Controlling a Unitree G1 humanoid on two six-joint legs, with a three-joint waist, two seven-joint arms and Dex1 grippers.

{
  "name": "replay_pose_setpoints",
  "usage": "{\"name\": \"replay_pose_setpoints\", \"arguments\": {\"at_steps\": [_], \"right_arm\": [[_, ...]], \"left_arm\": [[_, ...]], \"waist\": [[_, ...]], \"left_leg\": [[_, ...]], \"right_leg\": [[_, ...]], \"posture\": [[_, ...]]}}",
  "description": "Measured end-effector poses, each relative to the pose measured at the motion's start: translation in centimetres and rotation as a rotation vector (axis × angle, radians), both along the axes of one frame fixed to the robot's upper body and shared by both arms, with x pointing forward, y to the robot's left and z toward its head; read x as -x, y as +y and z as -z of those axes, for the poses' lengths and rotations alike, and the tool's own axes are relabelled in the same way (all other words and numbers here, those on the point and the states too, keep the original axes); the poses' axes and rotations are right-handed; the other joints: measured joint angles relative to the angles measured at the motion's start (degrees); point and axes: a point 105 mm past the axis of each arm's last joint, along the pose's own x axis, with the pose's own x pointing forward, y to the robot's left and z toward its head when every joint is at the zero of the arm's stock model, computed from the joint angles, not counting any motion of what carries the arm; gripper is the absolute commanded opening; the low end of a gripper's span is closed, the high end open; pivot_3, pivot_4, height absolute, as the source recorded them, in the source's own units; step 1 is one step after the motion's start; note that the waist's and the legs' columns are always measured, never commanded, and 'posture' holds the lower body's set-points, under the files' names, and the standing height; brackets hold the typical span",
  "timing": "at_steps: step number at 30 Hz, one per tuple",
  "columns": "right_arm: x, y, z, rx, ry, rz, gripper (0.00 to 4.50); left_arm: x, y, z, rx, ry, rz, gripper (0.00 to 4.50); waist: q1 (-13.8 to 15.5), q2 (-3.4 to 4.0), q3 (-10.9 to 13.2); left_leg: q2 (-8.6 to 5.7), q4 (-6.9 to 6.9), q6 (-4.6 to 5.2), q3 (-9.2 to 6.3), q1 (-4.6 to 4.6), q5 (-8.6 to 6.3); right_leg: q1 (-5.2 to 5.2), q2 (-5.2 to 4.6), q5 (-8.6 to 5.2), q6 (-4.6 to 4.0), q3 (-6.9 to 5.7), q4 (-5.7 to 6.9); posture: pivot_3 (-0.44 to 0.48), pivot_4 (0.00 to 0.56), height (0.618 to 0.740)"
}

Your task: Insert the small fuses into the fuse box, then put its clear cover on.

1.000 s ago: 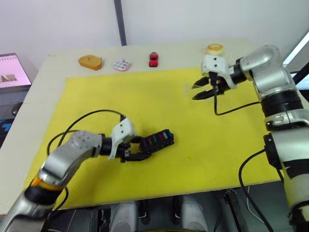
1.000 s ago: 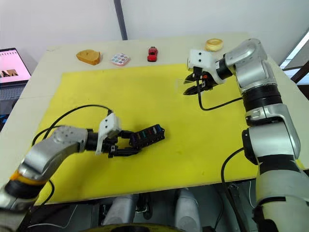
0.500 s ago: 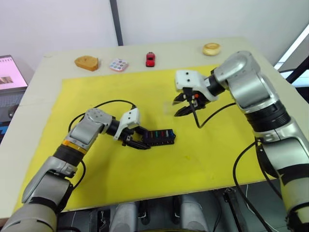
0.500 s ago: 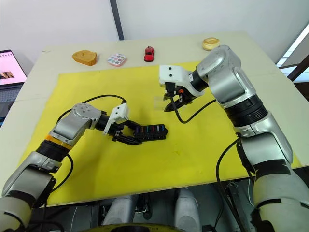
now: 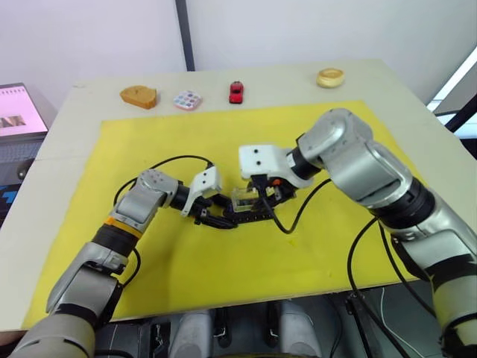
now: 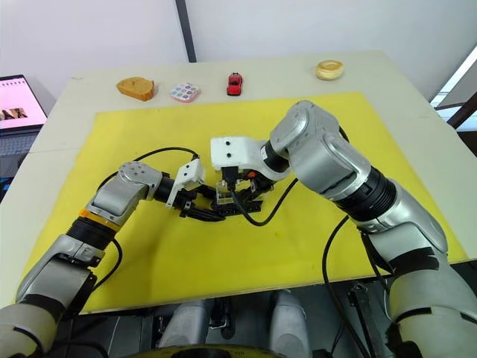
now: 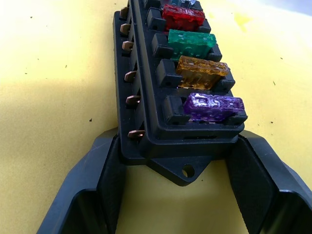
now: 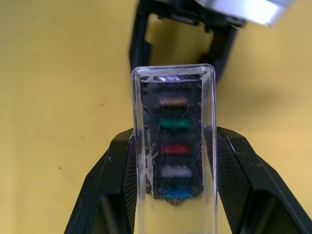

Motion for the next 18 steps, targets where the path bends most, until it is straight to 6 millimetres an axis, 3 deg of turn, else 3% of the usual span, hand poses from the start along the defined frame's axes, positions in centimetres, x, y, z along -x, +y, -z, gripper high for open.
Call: {"name": "replay_pose_setpoints", "arguments": {"at_steps": [7, 18], "right_arm": [[-0.3, 1.1, 0.4, -0.006, -0.08, -0.023, 1.65], [-0.5, 0.9, 1.8, 0.012, -0.058, -0.011, 1.65]], "left_arm": [[0.1, -0.1, 0.0, -0.005, -0.002, 0.008, 2.48], [0.1, -0.3, 0.2, -0.003, -0.006, 0.015, 2.48]], "waist": [[-0.01, -0.01, 0.0], [0.09, -0.01, -0.01]], "left_leg": [[0.0, 0.13, 0.03, 0.01, -0.02, -0.09], [0.0, 0.18, 0.07, 0.0, -0.02, -0.11]], "right_leg": [[0.02, 0.0, 0.0, 0.01, 0.0, 0.02], [0.06, -0.01, 0.0, 0.01, -0.01, 0.0]], "posture": [[0.0, 0.15, 0.74], [0.0, 0.15, 0.74]]}}
